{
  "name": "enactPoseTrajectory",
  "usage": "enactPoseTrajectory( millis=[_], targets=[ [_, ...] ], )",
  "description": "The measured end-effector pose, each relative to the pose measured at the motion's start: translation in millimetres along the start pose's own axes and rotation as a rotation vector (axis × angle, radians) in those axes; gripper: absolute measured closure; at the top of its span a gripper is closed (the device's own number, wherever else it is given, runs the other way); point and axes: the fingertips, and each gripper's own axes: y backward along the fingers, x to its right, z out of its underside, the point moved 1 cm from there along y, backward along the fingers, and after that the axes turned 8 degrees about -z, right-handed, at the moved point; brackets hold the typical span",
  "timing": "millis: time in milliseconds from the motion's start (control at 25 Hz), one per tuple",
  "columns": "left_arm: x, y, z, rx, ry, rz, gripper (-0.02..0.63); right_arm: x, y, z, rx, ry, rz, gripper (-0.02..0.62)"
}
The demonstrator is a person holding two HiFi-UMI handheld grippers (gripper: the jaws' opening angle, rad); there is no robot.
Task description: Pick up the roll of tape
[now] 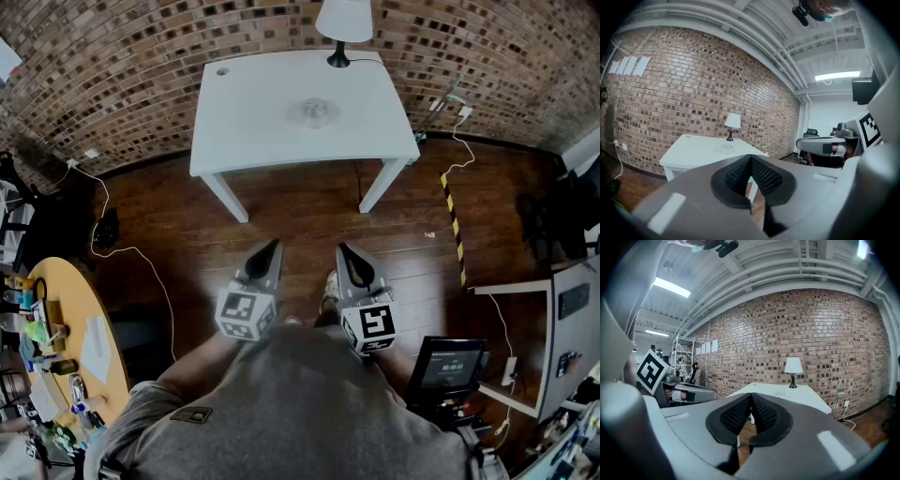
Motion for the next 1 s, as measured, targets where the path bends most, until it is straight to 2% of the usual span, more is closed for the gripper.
enactPoseTrajectory(
  millis=[320, 640, 1000],
  targets=[
    [4.9, -77.9, -15.9, -0.014, -0.011, -0.022, 0.605, 71.6, -40.5, -14.4, 0.021, -0.005, -0.019, 0.583],
    [14.4, -144.6, -32.7, -0.036, -0.016, -0.095, 0.604, 140.2, -71.4, -21.1, 0.014, -0.031, -0.075, 0.583],
    [13.9, -188.6, -39.6, -0.053, -0.020, -0.154, 0.604, 186.5, -95.0, -22.0, 0.009, -0.054, -0.106, 0.583]
  ],
)
